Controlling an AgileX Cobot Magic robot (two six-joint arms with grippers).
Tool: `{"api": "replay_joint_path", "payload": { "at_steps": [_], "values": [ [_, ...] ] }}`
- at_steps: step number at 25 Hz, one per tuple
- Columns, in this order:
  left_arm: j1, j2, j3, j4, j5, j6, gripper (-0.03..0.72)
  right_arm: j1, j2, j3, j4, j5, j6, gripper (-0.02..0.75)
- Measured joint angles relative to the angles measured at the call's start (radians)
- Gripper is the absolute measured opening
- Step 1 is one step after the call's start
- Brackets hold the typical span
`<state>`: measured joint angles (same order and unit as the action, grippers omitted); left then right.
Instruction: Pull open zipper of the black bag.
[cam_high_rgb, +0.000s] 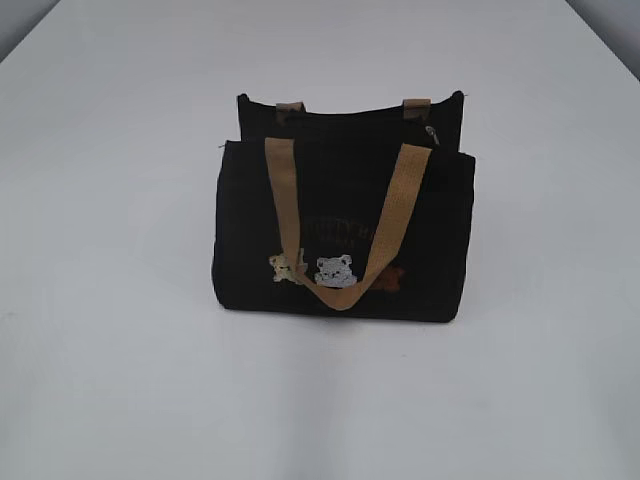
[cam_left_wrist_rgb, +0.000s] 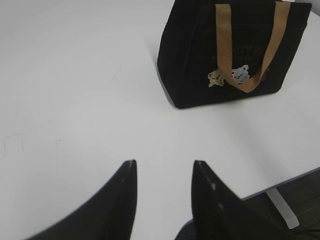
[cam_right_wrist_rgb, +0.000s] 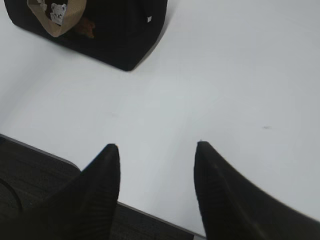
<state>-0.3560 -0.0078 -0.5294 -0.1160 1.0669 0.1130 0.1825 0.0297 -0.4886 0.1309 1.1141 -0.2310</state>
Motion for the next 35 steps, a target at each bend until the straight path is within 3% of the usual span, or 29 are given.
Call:
{"api": "replay_joint_path", "payload": {
  "at_steps": [19,21,26,35],
  "values": [
    [0.001,-0.002,0.000,0.001,-0.003,0.000,0.267,0.000,-0.013,0.002,0.006,-0.008,0.002,0.382],
    [0.043,-0.002,0.000,0.001,-0.003,0.000,0.255,-0.013,-0.020,0.002,0.008,-0.008,0.002,0.382],
    [0.272,-0.002,0.000,0.002,-0.005,0.000,0.241,-0.135,-0.036,0.003,0.012,-0.012,0.002,0.382],
    [0.298,-0.002,0.000,0.003,-0.005,0.000,0.239,-0.152,-0.036,0.003,0.028,-0.014,0.003,0.382]
  ]
}}
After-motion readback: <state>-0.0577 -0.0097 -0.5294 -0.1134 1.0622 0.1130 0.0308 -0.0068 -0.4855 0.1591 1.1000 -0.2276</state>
